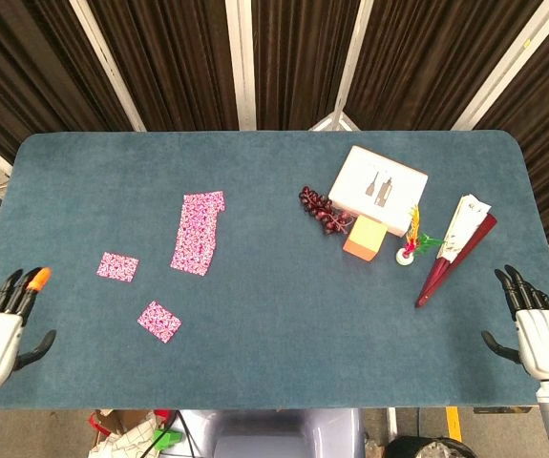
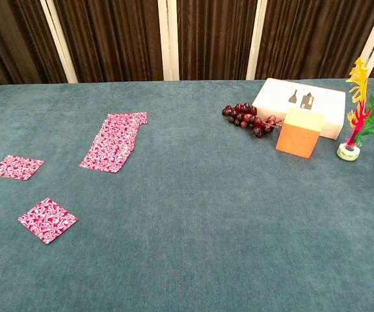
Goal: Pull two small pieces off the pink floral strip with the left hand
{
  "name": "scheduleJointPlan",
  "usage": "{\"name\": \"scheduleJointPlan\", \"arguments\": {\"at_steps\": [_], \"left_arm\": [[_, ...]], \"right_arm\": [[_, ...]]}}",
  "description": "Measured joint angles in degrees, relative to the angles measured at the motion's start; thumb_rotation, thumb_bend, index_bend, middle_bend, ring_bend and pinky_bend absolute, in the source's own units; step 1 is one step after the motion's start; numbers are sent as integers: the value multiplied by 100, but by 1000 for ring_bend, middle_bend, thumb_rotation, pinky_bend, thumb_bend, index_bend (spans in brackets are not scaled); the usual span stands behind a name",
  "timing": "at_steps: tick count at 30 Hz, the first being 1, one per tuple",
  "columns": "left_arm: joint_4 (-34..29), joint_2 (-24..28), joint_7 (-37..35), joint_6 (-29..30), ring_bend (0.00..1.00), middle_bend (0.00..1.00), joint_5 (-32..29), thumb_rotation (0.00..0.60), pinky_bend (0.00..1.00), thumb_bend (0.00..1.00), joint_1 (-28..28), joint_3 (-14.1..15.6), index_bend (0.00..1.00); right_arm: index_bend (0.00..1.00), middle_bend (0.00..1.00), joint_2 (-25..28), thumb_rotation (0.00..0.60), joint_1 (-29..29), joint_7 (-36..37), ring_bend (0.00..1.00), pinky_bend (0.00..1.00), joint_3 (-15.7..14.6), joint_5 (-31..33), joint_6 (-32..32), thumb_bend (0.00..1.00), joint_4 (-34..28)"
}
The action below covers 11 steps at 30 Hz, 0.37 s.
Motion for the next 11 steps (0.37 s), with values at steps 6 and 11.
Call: {"name": "scheduleJointPlan", "arguments": {"at_steps": [6, 11], "left_arm": [[108, -49, -31, -105, 6, 40, 74, 600, 186, 436, 228, -51, 0], [72, 11, 9, -438, 7, 39, 90, 600, 186, 436, 255, -184, 0]], "right_arm": [[0, 74, 24, 600, -21, 12, 177, 241, -12, -59, 70, 247, -23], [0, 74, 34, 600, -20, 6, 177, 241, -21, -48, 47, 247, -22]]}}
